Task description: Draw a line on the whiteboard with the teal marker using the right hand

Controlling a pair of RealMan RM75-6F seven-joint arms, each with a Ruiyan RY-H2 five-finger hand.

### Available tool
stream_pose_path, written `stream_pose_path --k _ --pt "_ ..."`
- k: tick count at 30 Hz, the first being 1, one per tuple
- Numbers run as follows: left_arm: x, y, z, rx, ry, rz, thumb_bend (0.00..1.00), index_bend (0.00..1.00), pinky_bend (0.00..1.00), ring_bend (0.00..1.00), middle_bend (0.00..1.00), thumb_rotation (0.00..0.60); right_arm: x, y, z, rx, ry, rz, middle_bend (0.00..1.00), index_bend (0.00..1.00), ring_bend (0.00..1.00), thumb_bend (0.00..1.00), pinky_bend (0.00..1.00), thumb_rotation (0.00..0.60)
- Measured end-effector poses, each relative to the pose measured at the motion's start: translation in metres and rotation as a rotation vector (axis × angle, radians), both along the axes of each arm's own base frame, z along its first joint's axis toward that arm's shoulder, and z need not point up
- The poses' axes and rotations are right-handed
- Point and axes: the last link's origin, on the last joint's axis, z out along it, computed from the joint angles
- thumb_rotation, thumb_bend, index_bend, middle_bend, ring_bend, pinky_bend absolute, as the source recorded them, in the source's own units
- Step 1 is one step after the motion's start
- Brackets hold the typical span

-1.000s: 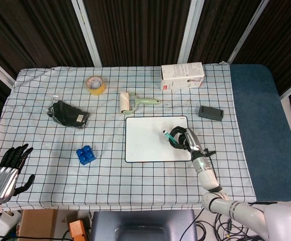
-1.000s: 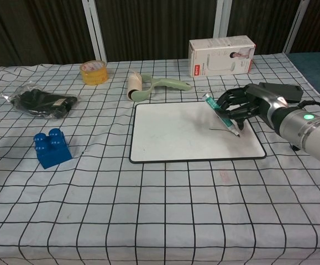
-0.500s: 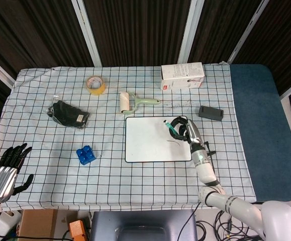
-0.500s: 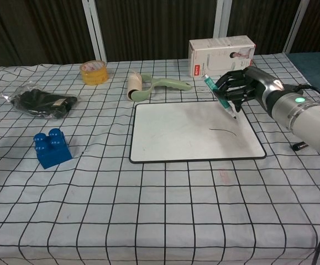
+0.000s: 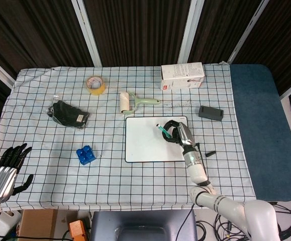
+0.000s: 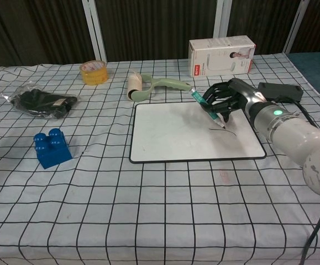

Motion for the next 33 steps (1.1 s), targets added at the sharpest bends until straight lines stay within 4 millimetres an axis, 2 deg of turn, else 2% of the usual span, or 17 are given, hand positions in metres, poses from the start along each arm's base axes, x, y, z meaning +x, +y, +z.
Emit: stream_pose_path --k 33 --pt "0.0003 -0.0001 0.0003 -0.001 -0.001 -0.004 0.4 0.0 0.0 0.0 0.0 0.6 -0.0051 -0.0038 -0.0042 0.008 0.004 -0.018 0.81 1.0 0.77 0.44 0.73 0.6"
